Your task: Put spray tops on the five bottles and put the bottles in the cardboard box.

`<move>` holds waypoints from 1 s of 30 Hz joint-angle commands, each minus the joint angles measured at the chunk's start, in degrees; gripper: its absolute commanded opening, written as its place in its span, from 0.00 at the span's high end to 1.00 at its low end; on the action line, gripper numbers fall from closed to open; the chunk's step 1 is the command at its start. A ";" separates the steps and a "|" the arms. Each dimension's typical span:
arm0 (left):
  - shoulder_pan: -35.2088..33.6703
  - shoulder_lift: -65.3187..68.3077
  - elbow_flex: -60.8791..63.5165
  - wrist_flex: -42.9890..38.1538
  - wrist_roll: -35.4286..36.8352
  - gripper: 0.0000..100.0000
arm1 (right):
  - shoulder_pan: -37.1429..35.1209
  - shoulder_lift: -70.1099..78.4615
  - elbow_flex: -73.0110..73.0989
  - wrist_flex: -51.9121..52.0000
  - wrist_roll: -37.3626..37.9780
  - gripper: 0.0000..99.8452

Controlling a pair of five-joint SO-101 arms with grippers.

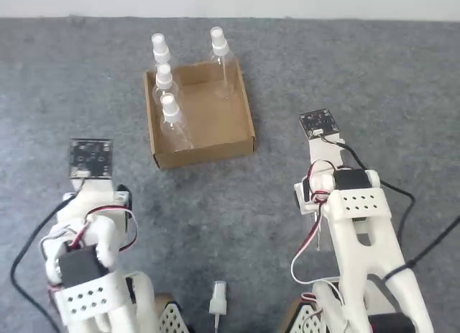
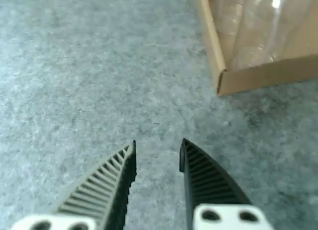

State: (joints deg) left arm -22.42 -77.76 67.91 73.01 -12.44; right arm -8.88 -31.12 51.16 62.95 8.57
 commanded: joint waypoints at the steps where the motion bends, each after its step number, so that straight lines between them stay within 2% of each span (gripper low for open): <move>1: 2.90 0.35 -3.21 0.44 -0.62 0.87 | 0.75 -3.12 -0.44 -1.19 -0.44 0.94; 7: 9.76 2.55 -3.56 0.53 -0.62 0.87 | 0.75 -3.12 -0.44 -1.19 -0.18 0.94; 20: 17.32 34.20 -11.74 0.62 -0.26 0.87 | 3.47 -3.03 0.79 -3.56 -0.09 0.94; 30: 24.00 43.16 -13.05 0.44 -0.18 0.86 | 3.47 -3.03 0.79 -3.56 -0.09 0.94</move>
State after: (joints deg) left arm 0.35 -35.03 58.15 73.10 -12.26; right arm -6.15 -31.12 52.66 60.48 8.57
